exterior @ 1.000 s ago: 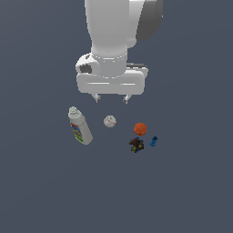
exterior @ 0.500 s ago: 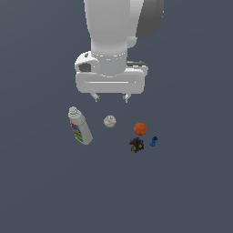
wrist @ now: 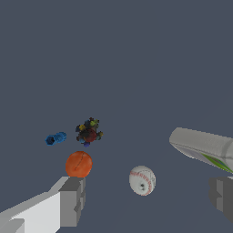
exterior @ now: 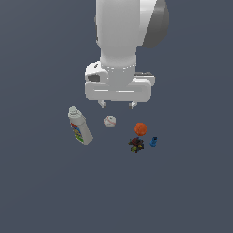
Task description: Pick up a designated object from a clutter of objects.
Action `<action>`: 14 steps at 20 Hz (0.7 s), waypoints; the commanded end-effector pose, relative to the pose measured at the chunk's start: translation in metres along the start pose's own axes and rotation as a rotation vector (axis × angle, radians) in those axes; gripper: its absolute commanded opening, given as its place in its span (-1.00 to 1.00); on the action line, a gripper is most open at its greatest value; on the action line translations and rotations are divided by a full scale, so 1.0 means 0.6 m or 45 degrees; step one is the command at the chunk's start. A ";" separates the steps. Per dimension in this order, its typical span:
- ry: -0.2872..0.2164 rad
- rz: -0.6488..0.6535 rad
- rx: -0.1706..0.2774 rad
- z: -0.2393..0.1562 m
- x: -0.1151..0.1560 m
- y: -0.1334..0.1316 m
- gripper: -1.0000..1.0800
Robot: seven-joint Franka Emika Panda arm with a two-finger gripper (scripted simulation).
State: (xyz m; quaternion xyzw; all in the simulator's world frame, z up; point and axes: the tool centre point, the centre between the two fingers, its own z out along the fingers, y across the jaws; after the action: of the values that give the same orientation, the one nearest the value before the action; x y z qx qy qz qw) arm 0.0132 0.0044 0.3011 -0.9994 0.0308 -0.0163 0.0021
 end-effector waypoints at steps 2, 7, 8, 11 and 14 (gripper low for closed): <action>-0.005 0.035 0.002 0.029 0.008 -0.029 0.92; -0.013 0.105 0.004 0.088 0.018 -0.085 0.92; -0.015 0.121 0.004 0.101 0.019 -0.099 0.92; -0.020 0.171 0.003 0.143 0.020 -0.139 0.92; -0.025 0.220 0.002 0.186 0.018 -0.178 0.92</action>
State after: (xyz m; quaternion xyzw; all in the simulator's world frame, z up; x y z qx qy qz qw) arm 0.0338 0.0985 0.2036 -0.9942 0.1068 -0.0071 0.0044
